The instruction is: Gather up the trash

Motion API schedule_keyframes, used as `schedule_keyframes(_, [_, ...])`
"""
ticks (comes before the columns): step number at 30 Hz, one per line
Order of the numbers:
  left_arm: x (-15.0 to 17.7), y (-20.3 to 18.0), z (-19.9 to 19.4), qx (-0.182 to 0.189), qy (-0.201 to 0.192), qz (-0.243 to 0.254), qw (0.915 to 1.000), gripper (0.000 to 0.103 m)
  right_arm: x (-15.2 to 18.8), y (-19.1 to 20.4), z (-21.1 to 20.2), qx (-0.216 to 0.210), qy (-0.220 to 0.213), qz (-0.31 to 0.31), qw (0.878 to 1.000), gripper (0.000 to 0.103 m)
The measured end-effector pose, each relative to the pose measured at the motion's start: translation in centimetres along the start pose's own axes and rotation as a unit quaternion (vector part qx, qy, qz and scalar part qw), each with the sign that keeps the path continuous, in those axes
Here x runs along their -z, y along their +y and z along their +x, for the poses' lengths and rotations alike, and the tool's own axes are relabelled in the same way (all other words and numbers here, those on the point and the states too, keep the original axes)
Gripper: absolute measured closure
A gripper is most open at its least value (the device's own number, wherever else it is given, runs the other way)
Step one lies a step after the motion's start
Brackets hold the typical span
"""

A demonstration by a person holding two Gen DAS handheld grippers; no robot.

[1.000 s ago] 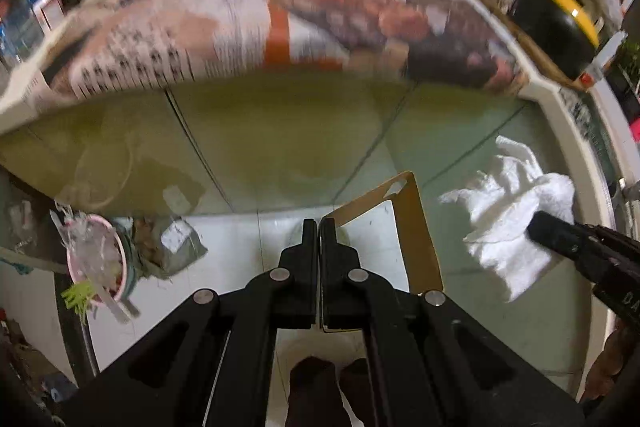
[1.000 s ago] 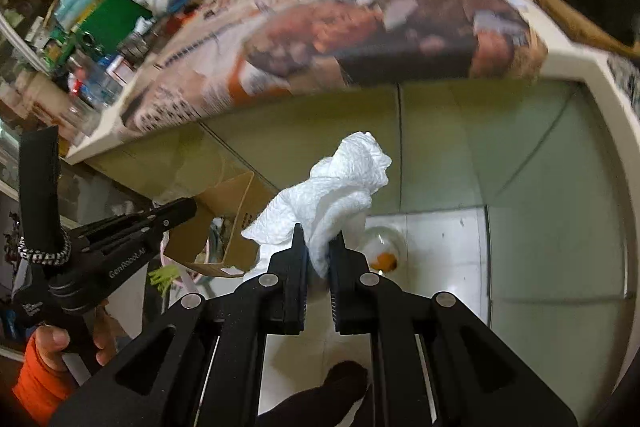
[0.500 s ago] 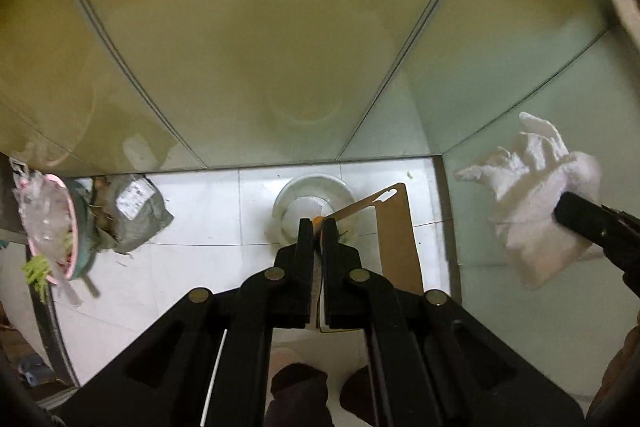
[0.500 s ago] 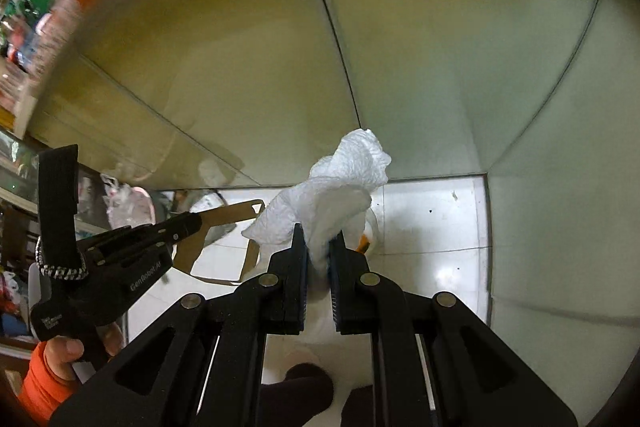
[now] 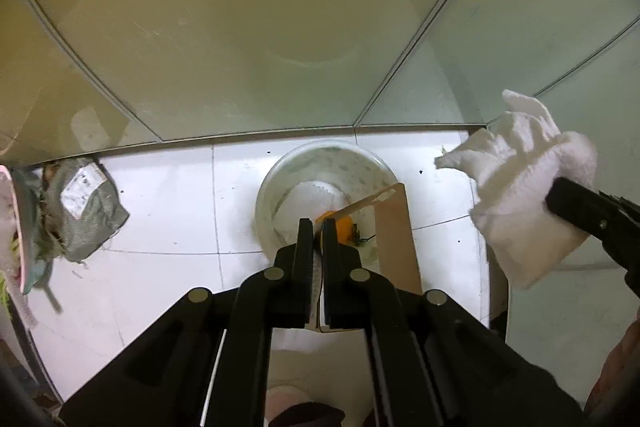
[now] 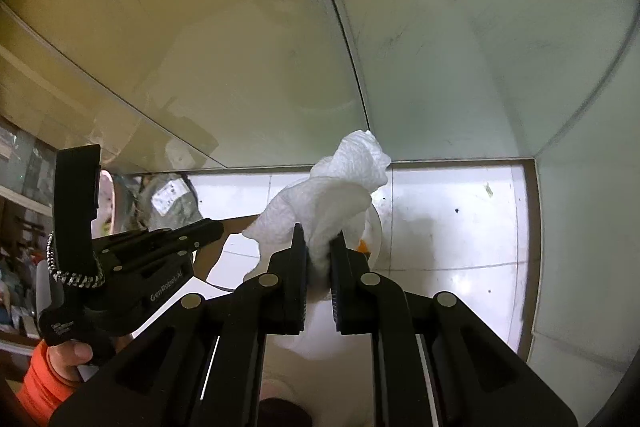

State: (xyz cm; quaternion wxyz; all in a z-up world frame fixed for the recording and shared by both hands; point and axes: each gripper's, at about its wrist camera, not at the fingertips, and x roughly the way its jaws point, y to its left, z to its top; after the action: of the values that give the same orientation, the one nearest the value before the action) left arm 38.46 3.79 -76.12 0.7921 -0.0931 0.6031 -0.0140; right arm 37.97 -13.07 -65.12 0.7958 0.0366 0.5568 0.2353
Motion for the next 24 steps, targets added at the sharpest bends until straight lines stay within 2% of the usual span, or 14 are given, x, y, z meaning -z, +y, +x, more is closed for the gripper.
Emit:
schedule_keyframes(2, [0.1, 0.0, 1.0, 0.006, -0.001, -0.001, 1.0, 0.095, -0.1, -0.1, 0.8, -0.003, -0.001, -0.004, 1.0, 0.093])
schedule_keyframes(4, [0.3, 0.1, 1.6, 0.015, -0.004, -0.004, 0.9999, 0.084, -0.2, 0.0, 1.4, -0.001, -0.002, -0.012, 1.0, 0.093])
schedule_keyframes(12, [0.4, 0.8, 3.0, 0.016, -0.012, -0.011, 0.9997, 0.081, 0.0, -0.1, 4.6, -0.003, 0.002, -0.035, 0.999, 0.092])
schedule_keyframes(14, [0.6, 1.3, 3.0, 0.014, -0.016, -0.022, 0.9995, 0.076, 0.1, 0.1, 5.4, -0.003, 0.01, -0.044, 0.999, 0.092])
schedule_keyframes(17, [0.8, 2.0, 2.8, 0.008, -0.024, -0.032, 0.9992, 0.069, 0.2, 0.4, 6.7, 0.0, 0.03, -0.057, 0.998, 0.082])
schedule_keyframes(19, [0.9, 2.5, 2.9, 0.003, -0.026, -0.036, 0.999, 0.068, 0.2, 0.6, 7.4, 0.005, 0.044, -0.064, 0.997, 0.064])
schedule_keyframes(20, [1.0, 2.8, 2.9, 0.003, -0.026, -0.038, 0.9989, 0.068, 0.2, 0.7, 7.8, 0.008, 0.055, -0.068, 0.996, 0.06])
schedule_keyframes(24, [1.2, 3.4, 2.0, -0.003, -0.027, -0.05, 0.9984, 0.068, 0.3, 0.6, 7.8, 0.004, 0.056, -0.063, 0.996, 0.058])
